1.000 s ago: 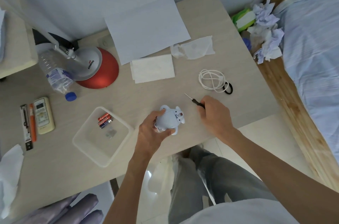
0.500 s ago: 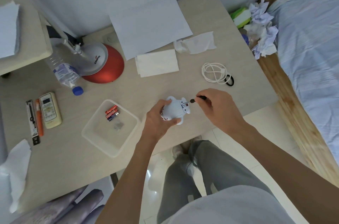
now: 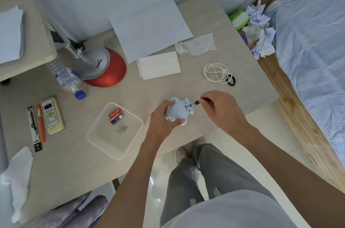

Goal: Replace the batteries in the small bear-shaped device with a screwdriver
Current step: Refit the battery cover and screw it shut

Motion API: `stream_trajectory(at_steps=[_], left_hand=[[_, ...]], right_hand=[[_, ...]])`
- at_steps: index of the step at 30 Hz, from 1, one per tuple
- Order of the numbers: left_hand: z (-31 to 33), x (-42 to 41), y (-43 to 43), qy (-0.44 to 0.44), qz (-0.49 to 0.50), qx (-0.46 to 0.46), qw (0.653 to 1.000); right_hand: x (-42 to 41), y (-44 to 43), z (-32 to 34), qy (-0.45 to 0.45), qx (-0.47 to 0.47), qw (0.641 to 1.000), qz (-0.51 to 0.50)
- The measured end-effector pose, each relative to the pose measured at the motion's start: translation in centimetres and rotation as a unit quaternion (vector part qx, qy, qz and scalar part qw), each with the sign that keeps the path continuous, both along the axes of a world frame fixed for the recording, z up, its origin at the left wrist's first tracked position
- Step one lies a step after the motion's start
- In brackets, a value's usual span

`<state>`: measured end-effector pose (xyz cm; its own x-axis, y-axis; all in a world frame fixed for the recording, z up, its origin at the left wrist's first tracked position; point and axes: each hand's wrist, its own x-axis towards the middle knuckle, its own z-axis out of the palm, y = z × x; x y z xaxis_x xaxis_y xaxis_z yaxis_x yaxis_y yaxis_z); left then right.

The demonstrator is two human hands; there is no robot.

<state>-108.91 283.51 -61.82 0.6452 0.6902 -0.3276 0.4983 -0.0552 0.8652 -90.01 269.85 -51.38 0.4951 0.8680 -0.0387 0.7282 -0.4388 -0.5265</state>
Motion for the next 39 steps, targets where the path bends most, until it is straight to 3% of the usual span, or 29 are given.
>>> stream_trajectory(at_steps=[31,39], left_hand=[[0.3,0.1,0.3,0.024,-0.015,0.006,1.000],[0.5,0.1,0.3,0.020,-0.012,-0.001,1.000]], right_hand=[[0.4,0.9,-0.1,-0.024,-0.031,0.998,0.052],[1.0,1.0,-0.8,0.029,-0.046,0.994,0.099]])
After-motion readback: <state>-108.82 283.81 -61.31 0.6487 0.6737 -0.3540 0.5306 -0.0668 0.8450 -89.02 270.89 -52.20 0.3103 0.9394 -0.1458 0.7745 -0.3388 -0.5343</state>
